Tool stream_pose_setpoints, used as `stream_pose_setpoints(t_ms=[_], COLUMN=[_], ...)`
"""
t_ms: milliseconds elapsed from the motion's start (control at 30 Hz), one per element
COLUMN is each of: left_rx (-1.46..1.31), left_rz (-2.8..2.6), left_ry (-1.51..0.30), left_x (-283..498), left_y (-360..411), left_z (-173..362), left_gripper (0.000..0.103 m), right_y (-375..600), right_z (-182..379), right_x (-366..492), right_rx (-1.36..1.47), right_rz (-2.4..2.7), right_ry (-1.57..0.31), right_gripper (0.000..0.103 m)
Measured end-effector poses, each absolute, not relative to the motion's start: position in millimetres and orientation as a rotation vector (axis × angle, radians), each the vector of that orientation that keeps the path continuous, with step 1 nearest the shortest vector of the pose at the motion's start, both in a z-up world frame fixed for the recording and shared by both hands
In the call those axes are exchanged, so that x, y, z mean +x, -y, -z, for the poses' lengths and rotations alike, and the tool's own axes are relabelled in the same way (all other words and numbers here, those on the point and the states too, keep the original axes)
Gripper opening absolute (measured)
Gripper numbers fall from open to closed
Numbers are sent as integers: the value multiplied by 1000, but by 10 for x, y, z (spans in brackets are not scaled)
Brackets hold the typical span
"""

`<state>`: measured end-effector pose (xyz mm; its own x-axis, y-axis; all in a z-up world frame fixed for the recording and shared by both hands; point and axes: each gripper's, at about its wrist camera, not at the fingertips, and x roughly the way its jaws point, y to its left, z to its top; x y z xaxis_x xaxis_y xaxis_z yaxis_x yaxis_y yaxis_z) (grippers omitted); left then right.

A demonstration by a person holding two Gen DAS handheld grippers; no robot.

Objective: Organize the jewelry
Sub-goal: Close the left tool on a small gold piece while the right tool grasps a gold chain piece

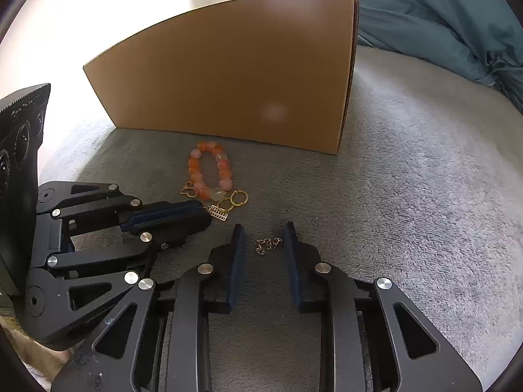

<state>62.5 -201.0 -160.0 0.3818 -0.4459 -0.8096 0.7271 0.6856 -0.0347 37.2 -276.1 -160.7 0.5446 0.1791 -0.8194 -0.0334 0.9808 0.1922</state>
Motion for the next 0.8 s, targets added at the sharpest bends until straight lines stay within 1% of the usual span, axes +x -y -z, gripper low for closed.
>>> stream_pose_setpoints(t_ms=[67,333,800], left_rx=[353,327,288], left_rz=[768,762,762], left_ry=[-903,-904,-869], left_x=[630,612,440], left_y=[1997,1883,1693], left_z=[1593,1539,1335], left_gripper=[5,4,4], right_y=[2764,2975,3200], right_z=[1611,1558,1299], right_x=[372,234,-202], right_rx=[165,224,353], right_rz=[-122,-110,-95], right_ry=[-986,-980,-935], right_gripper=[20,3,3])
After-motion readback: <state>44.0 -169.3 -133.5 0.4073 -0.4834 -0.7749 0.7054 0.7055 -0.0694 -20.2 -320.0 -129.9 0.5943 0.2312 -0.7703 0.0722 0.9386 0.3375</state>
